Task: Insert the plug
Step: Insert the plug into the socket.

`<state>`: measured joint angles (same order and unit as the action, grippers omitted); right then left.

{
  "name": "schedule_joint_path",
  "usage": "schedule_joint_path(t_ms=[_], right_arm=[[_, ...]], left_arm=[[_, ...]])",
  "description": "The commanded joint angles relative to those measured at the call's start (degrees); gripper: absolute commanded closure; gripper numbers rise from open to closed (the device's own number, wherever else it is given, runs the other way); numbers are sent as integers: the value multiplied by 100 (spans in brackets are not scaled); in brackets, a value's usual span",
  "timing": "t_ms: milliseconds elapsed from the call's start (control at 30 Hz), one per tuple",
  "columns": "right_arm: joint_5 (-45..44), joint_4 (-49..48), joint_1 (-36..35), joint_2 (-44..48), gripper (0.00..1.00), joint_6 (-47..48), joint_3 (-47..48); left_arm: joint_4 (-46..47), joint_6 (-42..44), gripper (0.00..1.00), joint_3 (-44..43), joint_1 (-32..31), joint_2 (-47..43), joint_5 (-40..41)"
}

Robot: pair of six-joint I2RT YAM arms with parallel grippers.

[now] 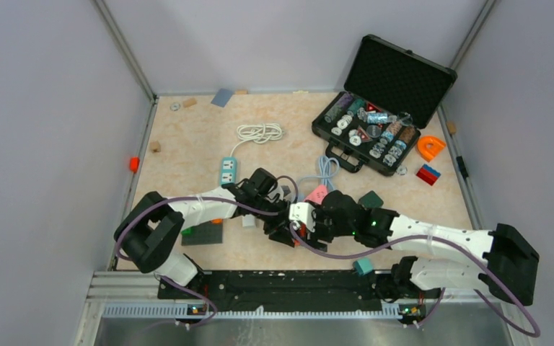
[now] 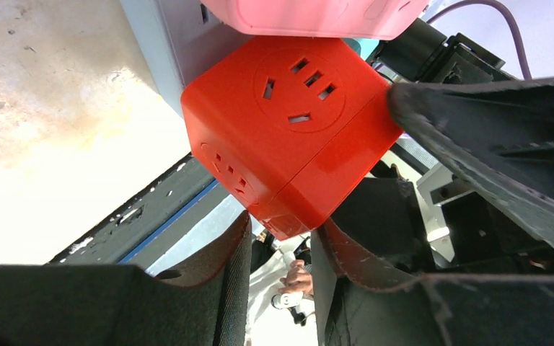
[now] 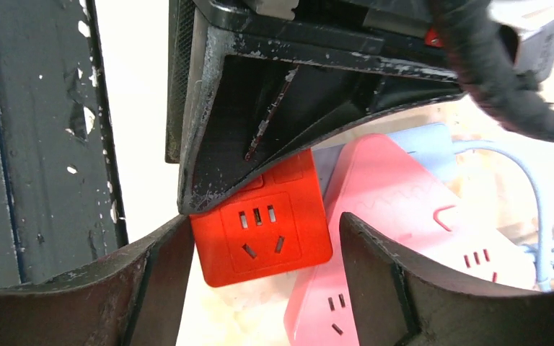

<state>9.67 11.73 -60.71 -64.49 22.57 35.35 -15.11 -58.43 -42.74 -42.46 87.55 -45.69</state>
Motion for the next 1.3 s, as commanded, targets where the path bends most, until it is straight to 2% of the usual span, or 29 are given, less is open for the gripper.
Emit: schedule_joint_path(t_ms=[0,133,300,433,533,600,733,800,967,1100,1267], right_arm=[[-273,-66,31,427,29,-261,389],[-498,-39,50,611,26,-474,517],[-596,-137,359,912,18,-1027,606],[-636,-40,844,1054,9,-1680,748],[-765,103,1115,1076,4,-2019,857],[-1177,203,1187,1070,2,-2292,924],[-1938,560,1206,993,1,-2940,1144],[-2001,866,1227,955,1,-3131,1301],[-1093,1550,1320,936,1,-3605,1717],[-183,2384,1590,662,2,-4279,1948],[1892,2680,2218,62,28,-4593,1793]], left_arm=[[-643,449,91,117,36,419,1664],[-691,477,90,44,36,331,1793],[-690,536,83,-92,36,-102,2104],[-743,703,67,-342,36,-650,2474],[-776,743,43,-525,36,-1083,2822],[-770,753,32,-642,36,-1342,3011],[-627,763,20,-689,43,-1853,3300],[-554,780,16,-664,45,-2093,3431],[-405,800,8,-436,53,-2689,3619],[-387,775,9,-214,53,-2903,3600],[-294,718,15,-39,53,-2733,2996]])
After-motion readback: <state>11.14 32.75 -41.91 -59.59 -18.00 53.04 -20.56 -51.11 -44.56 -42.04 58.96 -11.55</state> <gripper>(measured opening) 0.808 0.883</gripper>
